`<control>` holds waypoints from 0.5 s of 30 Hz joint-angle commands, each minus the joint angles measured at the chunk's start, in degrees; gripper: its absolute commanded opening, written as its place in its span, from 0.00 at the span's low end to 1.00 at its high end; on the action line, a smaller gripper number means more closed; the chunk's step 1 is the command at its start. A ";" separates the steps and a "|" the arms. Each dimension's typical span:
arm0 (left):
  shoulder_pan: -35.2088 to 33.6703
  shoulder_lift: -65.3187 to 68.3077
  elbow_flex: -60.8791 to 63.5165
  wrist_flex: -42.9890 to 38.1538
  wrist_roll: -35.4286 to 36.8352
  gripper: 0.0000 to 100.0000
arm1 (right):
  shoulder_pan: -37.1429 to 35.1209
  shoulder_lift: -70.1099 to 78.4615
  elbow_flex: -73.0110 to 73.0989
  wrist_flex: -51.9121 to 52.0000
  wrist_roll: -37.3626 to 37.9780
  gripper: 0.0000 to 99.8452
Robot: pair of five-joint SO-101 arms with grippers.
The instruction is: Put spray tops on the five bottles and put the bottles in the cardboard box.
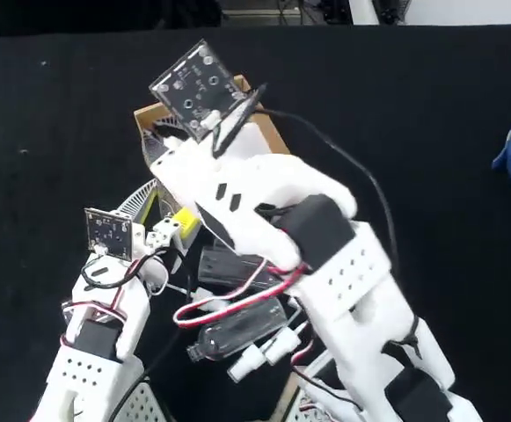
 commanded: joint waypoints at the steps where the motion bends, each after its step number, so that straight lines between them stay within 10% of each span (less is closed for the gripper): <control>1: 0.04 -1.14 0.92 -0.26 0.09 0.03 | -0.53 -0.40 -7.78 3.78 0.70 0.02; 15: -27.65 -1.14 -2.33 -5.36 0.00 0.03 | 26.29 -3.56 13.76 7.30 0.70 0.01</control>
